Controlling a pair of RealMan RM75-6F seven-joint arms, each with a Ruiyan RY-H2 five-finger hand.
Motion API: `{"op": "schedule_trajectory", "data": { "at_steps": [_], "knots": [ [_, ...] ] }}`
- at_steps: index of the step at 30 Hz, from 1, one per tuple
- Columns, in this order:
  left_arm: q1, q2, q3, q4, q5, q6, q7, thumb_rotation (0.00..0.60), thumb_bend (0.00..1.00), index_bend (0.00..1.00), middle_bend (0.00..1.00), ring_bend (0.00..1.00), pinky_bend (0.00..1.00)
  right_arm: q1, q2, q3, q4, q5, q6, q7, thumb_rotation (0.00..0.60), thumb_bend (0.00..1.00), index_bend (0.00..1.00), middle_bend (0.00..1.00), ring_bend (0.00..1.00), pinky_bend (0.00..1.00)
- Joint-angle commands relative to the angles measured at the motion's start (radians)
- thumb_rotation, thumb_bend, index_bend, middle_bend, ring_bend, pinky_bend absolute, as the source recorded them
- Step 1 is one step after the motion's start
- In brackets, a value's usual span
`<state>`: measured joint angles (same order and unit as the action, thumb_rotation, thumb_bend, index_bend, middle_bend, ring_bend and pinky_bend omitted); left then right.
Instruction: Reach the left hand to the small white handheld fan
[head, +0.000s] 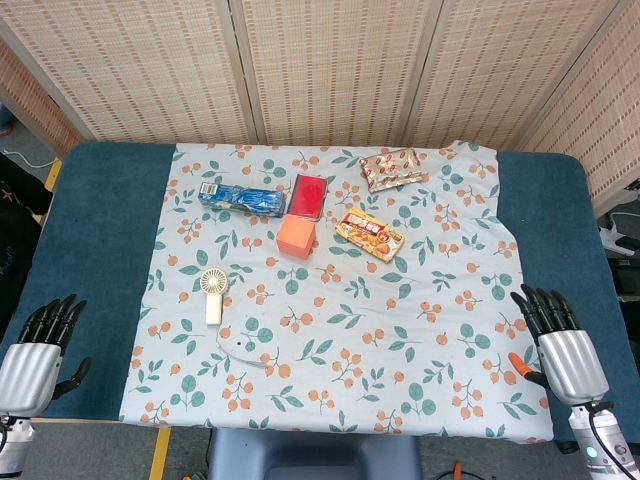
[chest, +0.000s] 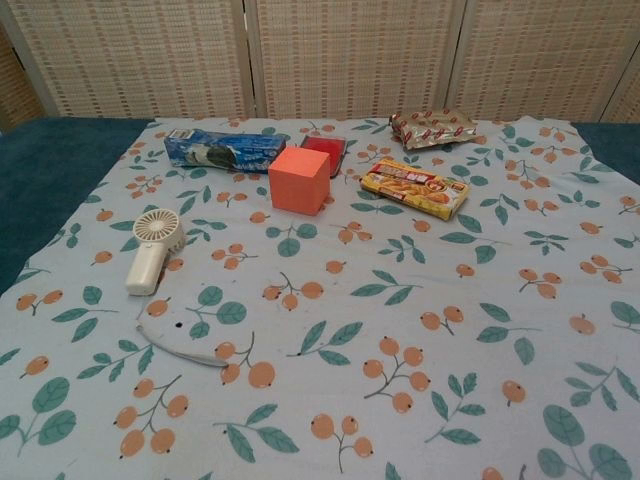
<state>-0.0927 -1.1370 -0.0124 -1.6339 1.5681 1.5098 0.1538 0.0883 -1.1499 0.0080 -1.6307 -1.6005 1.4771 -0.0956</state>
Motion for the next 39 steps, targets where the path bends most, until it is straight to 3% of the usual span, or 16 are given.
{"op": "schedule_trajectory", "data": {
  "at_steps": [1,7,9,10,13,16,19,25,39],
  "knots": [
    [-0.002,-0.002,0.002,0.000,0.002,-0.003,0.000,0.600,0.33,0.00,0.00,0.00,0.11,0.001,0.000,-0.001,-0.001,-0.001,-0.002,0.001,0.600,0.13,0.00,0.00,0.00,0.00],
    [-0.019,-0.031,0.007,0.012,0.011,-0.035,-0.004,0.600,0.37,0.00,0.00,0.00,0.16,0.001,0.000,0.001,-0.001,-0.011,0.007,0.009,0.600,0.13,0.00,0.00,0.00,0.00],
    [-0.032,-0.068,-0.008,0.028,0.004,-0.041,0.007,0.600,0.44,0.00,0.04,0.04,0.29,0.003,-0.006,0.002,0.007,-0.018,0.011,0.010,0.600,0.13,0.00,0.00,0.00,0.00],
    [-0.040,-0.086,-0.016,0.039,0.002,-0.045,0.017,0.600,0.47,0.00,0.11,0.12,0.38,0.004,-0.009,0.002,0.012,-0.018,0.009,0.011,0.600,0.13,0.00,0.00,0.00,0.00],
    [-0.082,-0.135,-0.035,0.067,-0.008,-0.094,0.023,0.600,0.58,0.00,0.54,0.53,0.73,0.007,-0.015,0.004,0.023,-0.010,0.001,0.013,0.600,0.13,0.00,0.00,0.00,0.00],
    [-0.143,-0.176,-0.054,0.106,-0.026,-0.182,-0.019,0.600,0.69,0.00,0.77,0.72,0.88,0.010,-0.022,0.005,0.032,-0.007,-0.004,0.017,0.600,0.13,0.00,0.00,0.00,0.00],
    [-0.199,-0.230,-0.078,0.182,-0.053,-0.251,-0.006,0.600,0.77,0.00,0.86,0.80,0.93,0.012,-0.027,0.007,0.039,-0.006,-0.003,0.024,0.600,0.13,0.00,0.00,0.00,0.00],
    [-0.271,-0.315,-0.092,0.262,-0.064,-0.321,0.020,0.600,0.81,0.00,0.97,0.89,0.98,0.005,-0.025,0.014,0.043,0.001,0.012,0.012,0.600,0.13,0.00,0.00,0.00,0.00],
    [-0.346,-0.433,-0.058,0.360,-0.063,-0.391,0.029,0.600,0.78,0.01,0.99,0.91,0.99,-0.004,-0.010,0.014,0.027,0.007,0.022,0.002,0.600,0.13,0.00,0.00,0.00,0.00]
  ]
}}
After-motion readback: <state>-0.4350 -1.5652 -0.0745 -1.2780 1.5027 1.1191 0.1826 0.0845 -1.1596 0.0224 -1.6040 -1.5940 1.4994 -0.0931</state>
